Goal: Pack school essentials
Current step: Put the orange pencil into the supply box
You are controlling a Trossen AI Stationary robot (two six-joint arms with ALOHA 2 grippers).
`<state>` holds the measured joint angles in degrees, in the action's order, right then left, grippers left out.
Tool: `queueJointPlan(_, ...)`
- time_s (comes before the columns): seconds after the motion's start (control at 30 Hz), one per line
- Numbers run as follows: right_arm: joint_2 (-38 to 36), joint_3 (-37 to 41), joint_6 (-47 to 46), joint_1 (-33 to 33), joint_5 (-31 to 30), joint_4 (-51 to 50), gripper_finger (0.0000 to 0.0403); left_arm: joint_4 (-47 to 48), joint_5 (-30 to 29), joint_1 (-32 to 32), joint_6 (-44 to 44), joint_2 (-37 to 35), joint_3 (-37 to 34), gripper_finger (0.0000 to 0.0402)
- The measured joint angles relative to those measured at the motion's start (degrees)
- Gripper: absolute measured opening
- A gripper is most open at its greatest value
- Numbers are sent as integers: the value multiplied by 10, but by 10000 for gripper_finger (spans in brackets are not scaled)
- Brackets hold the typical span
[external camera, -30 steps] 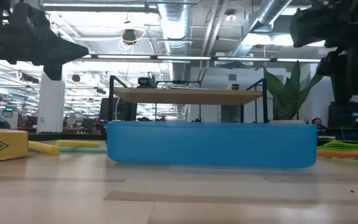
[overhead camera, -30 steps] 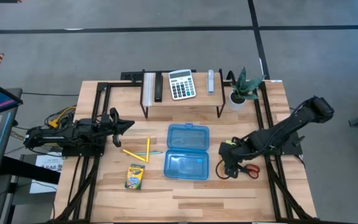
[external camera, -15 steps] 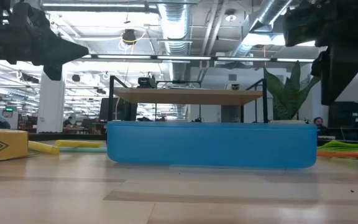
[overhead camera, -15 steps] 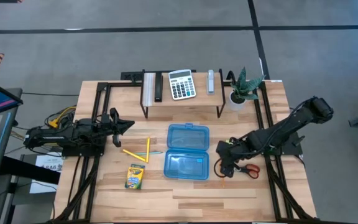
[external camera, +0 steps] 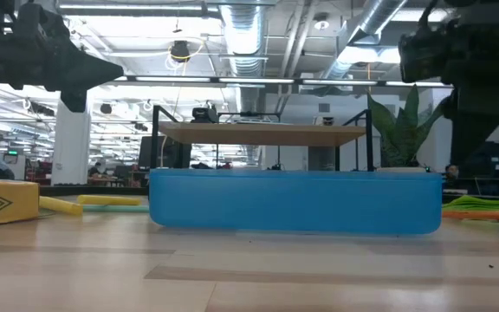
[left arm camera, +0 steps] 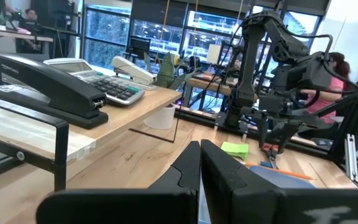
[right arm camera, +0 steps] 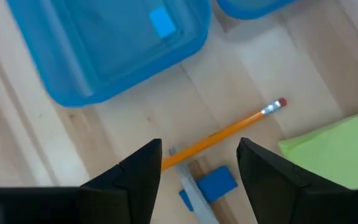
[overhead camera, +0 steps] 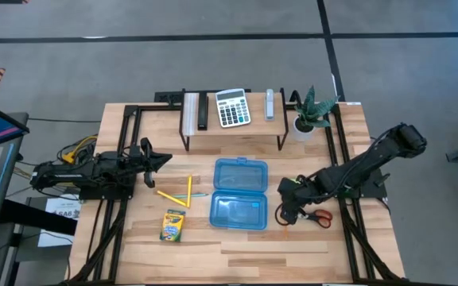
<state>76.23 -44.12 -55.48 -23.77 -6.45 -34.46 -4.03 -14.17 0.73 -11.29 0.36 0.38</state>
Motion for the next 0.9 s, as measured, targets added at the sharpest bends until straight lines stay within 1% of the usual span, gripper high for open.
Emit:
queueJointPlan(0.4,0,5,-7,-17,-14,8,233,0,0,0,-4,0,0,0)
queueJointPlan(0.9,0,5,-27,10,-16,-19,233,0,0,0,-10,0,0,0)
